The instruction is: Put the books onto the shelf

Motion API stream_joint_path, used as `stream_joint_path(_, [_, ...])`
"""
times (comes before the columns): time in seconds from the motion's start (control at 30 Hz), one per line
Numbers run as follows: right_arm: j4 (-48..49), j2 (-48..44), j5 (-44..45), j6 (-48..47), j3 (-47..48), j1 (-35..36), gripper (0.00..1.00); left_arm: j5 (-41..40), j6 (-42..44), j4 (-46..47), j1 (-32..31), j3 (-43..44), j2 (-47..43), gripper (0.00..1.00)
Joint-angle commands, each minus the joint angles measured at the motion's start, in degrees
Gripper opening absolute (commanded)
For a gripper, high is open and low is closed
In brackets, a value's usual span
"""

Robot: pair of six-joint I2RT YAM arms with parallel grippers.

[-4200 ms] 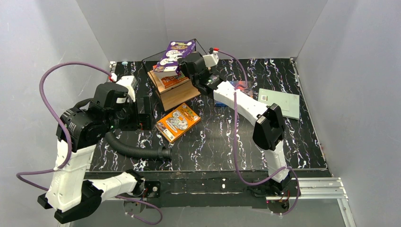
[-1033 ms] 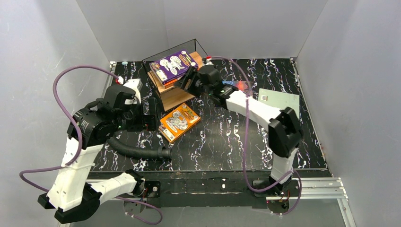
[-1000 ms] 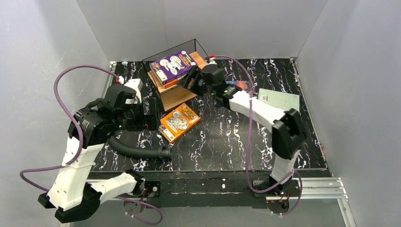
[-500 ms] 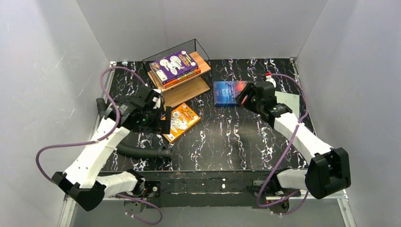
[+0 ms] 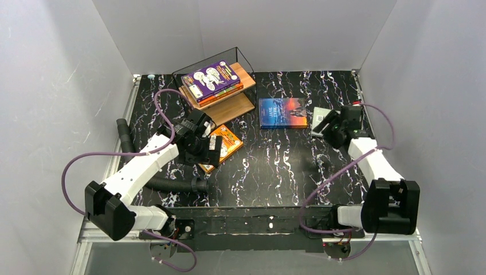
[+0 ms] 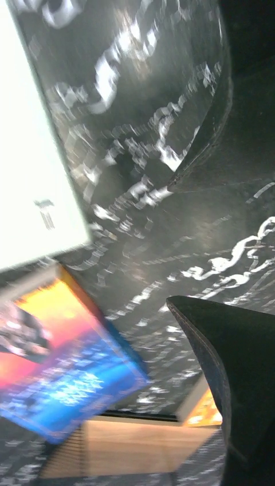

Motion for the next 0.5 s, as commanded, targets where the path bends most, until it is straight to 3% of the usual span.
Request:
stream_joint_path(0.0, [-3.92,6.84,3.96,-2.21,10.24,-6.75,0.74,3.96,-0.54,-2.46,-0.3,0.42,0.69,0.98])
stream_joint_path(0.3, [-7.6,32.94,7.49,-1.25,34.86,-12.26,0.72,6.16,-1.37,-1.99,-0.82,1.05,1.03,0.98])
stream_joint_path(0.47, [-20.29,47.58,8.12,-2.73,57.68,-12.32,0.71,5.78,-1.3,-2.65,-0.87,0.0,-0.45,0.98])
